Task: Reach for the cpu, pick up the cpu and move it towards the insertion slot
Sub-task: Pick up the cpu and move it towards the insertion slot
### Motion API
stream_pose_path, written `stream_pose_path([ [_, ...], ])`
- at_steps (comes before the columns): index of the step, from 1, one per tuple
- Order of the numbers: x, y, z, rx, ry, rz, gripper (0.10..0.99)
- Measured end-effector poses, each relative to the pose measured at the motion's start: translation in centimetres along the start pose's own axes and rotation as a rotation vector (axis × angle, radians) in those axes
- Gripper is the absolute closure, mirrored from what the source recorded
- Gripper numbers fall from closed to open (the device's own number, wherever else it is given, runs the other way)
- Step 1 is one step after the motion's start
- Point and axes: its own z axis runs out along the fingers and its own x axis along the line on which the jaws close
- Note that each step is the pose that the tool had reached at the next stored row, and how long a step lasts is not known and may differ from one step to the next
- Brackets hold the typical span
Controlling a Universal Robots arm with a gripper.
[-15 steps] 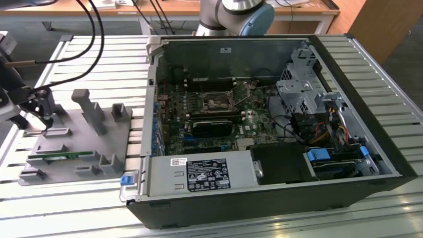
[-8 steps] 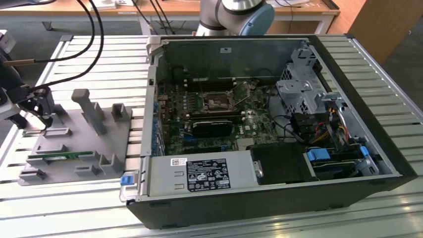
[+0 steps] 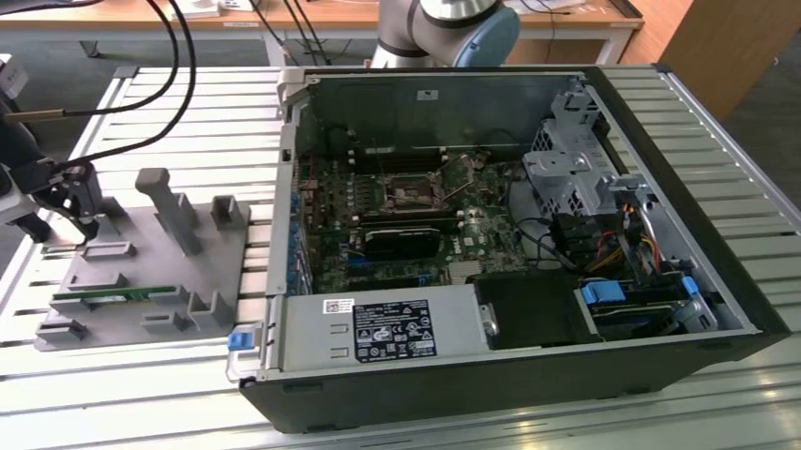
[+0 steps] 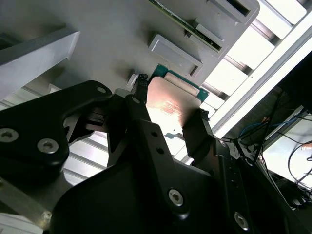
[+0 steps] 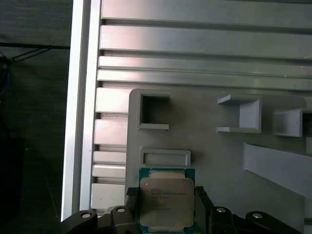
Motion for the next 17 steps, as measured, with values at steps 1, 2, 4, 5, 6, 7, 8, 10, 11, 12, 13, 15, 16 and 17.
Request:
stream_pose_path([
  [1,0.00,0.00,-0.03,0.000,0.0000,0.000,0.549],
  [2,0.00,0.00,-0.05,0.000,0.0000,0.000,0.549],
  [4,0.00,0.00,-0.11,0.000,0.0001,0.000,0.549],
  [5,0.00,0.00,-0.14,0.000,0.0001,0.000,0.549],
  [6,0.00,0.00,-0.17,0.000,0.0001,0.000,0.549],
  [7,0.00,0.01,-0.20,0.000,0.0001,0.000,0.549],
  [8,0.00,0.01,-0.25,0.000,0.0002,0.000,0.549],
  [10,0.00,0.01,-0.33,0.000,0.0001,0.000,0.549],
  [11,0.00,0.01,-0.36,0.000,-0.0001,0.000,0.549],
  [12,0.00,0.01,-0.40,0.000,0.0000,0.000,0.549],
  [13,0.00,0.02,-0.44,0.000,0.0001,0.000,0.549],
  [15,0.00,0.02,-0.52,0.001,0.0001,0.000,0.549],
  [16,0.00,0.02,-0.56,0.001,0.0001,0.000,0.549],
  [17,0.00,0.02,-0.60,0.001,0.0001,0.000,0.549],
])
